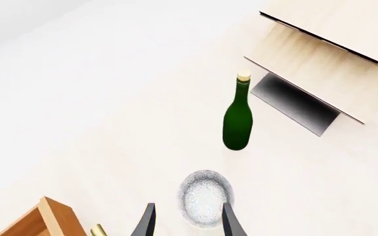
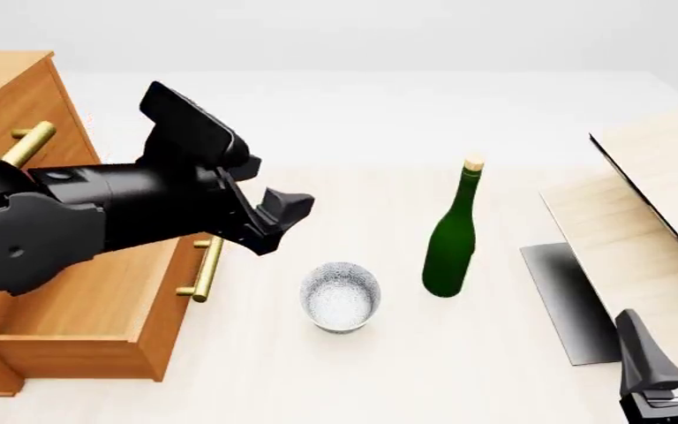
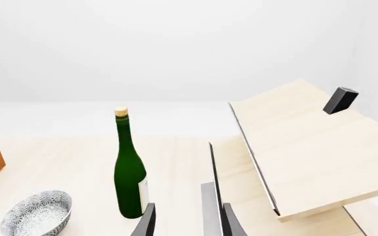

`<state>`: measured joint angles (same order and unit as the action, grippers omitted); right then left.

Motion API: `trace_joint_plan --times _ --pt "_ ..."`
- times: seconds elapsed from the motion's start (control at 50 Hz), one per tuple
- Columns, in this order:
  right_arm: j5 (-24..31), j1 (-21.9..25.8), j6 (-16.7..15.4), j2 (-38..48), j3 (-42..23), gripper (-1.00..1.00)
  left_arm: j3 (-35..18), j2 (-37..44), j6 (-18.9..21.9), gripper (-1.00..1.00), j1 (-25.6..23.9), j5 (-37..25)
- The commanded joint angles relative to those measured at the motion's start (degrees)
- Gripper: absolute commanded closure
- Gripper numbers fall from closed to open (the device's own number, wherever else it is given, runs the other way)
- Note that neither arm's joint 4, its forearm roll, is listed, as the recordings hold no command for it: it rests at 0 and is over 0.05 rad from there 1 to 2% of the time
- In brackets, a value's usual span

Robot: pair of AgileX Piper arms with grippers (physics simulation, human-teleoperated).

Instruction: Put the bowl in the bottom drawer of the cabinet.

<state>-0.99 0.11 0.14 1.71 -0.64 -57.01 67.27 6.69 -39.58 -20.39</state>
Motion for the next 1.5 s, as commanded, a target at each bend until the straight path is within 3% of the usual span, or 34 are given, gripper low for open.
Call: trace_joint_plan --times 0.02,1.5 --pt "0.0 0.0 0.0 0.0 0.0 -1.0 -2.5 4.0 0.5 -1.0 -1.4 -2.2" --pt "0.0 0.0 0.0 0.0 0.0 -1.0 -17.6 27.1 -4.9 -1.0 -8.8 -6.1"
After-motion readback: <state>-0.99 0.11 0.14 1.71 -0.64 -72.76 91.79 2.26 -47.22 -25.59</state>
